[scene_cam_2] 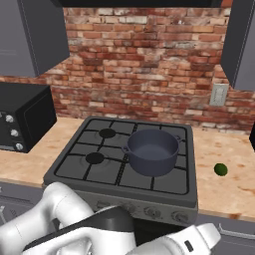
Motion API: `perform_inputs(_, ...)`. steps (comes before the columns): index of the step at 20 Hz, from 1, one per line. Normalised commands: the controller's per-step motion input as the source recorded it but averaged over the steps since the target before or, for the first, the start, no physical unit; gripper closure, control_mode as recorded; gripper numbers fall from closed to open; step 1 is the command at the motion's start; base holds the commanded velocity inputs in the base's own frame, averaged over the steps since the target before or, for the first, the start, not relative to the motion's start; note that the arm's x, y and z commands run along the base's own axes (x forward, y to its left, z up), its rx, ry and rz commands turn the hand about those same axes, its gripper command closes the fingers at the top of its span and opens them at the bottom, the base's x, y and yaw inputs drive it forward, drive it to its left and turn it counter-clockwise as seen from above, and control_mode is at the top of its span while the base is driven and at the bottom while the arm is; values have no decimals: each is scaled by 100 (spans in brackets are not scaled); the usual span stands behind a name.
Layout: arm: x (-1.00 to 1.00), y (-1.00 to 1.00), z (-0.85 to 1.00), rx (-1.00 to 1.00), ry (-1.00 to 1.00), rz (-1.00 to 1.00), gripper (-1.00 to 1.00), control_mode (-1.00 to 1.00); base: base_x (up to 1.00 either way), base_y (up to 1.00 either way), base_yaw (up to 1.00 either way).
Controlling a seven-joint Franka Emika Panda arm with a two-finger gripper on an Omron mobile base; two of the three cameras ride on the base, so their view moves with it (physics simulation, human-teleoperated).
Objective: Turn on the burner for the pot on the stove. Wait thirty seconds for the pot to heat up. Then add the lime to the pot.
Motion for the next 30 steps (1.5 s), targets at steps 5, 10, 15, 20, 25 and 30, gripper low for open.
perform_inputs(5,-19,4,-2,2,-1,0,-100,-100,0,0,0)
perform_inputs(10,0,16,0,0,0,0,-100,-100,0,0,0)
perform_inputs(15,0,6,0,0,0,0,-100,-100,0,0,0)
perform_inputs(20,0,1,0,0,0,0,-100,-100,0,0,0)
perform_inputs(25,0,0,0,0,0,0,-100,-100,0,0,0)
perform_inputs(30,0,0,0,0,0,0,-100,-100,0,0,0)
